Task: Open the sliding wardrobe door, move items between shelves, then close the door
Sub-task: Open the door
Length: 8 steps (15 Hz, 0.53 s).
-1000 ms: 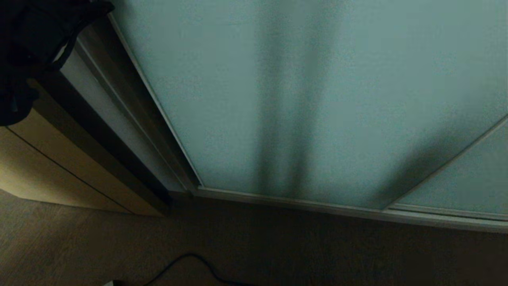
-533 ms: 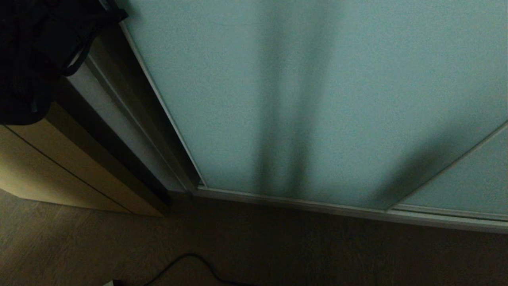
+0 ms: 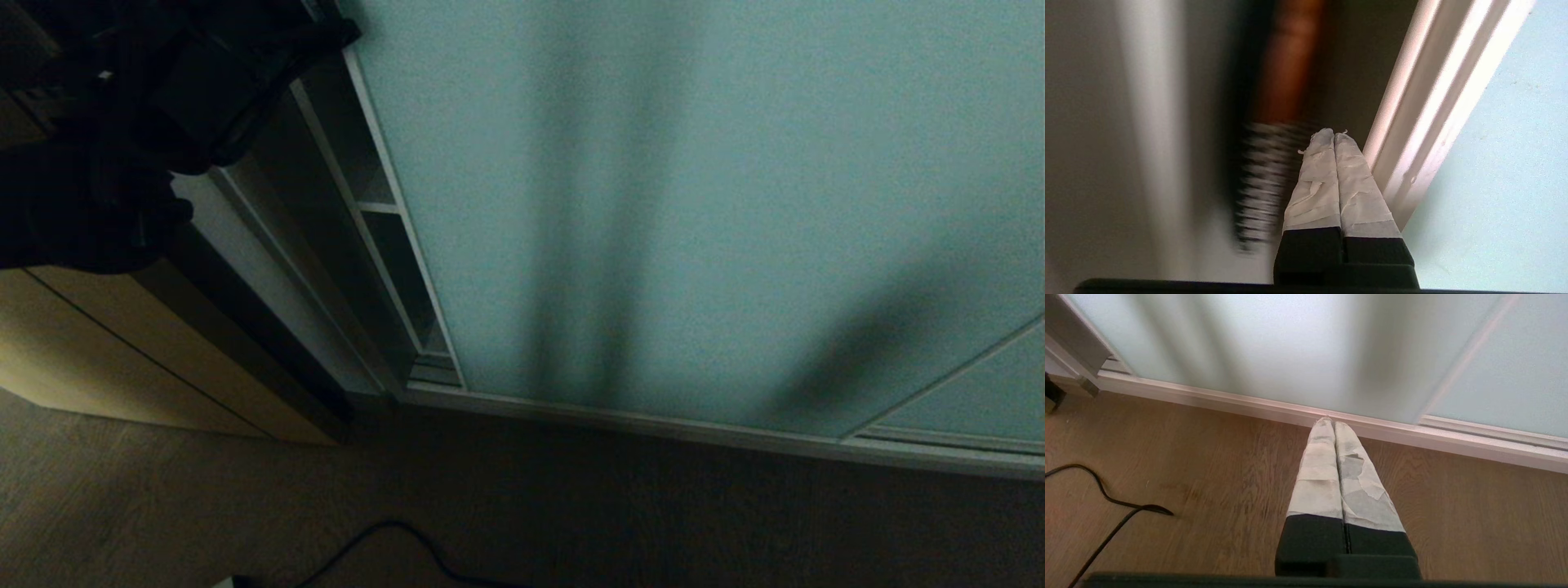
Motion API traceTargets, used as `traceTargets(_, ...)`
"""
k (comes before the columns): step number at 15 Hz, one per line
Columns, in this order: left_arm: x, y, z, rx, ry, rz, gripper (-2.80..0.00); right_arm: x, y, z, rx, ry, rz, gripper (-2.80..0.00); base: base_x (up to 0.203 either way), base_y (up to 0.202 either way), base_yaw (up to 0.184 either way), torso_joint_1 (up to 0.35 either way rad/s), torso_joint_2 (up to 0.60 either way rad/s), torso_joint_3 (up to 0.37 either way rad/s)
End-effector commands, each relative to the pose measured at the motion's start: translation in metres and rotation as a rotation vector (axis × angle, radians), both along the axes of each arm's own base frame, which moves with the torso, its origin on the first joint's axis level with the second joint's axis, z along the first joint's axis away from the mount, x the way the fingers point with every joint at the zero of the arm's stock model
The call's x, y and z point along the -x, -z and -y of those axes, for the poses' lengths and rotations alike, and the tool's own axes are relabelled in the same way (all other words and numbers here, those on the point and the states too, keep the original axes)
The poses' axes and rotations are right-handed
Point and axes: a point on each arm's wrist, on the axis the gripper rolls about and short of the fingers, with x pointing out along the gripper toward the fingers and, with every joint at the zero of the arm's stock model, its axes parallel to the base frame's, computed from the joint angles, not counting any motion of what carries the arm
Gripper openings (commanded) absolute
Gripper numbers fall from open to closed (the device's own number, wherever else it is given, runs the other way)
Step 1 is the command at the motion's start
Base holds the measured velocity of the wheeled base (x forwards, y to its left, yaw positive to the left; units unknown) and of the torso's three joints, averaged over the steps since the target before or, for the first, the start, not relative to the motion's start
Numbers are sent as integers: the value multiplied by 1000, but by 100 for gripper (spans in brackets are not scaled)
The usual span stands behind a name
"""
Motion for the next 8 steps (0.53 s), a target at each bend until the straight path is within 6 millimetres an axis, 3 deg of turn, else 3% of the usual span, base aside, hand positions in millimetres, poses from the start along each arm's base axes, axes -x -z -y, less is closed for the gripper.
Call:
traceTargets(1, 3, 7, 16, -5, 48, -21, -280, 0, 0, 0, 0, 0, 0, -280, 0, 0, 0, 0, 0, 0)
traceTargets(3, 6, 14, 29, -12, 86, -43, -280, 0, 0, 0, 0, -1, 0, -280, 0, 0, 0, 0, 0, 0)
traceTargets(5, 10, 9, 26, 1, 73, -26, -280, 0, 0, 0, 0, 0, 0, -280, 0, 0, 0, 0, 0, 0)
traceTargets(8, 9, 9, -4, 13, -71, -44, -280, 0, 0, 0, 0, -1, 0, -280, 0, 0, 0, 0, 0, 0)
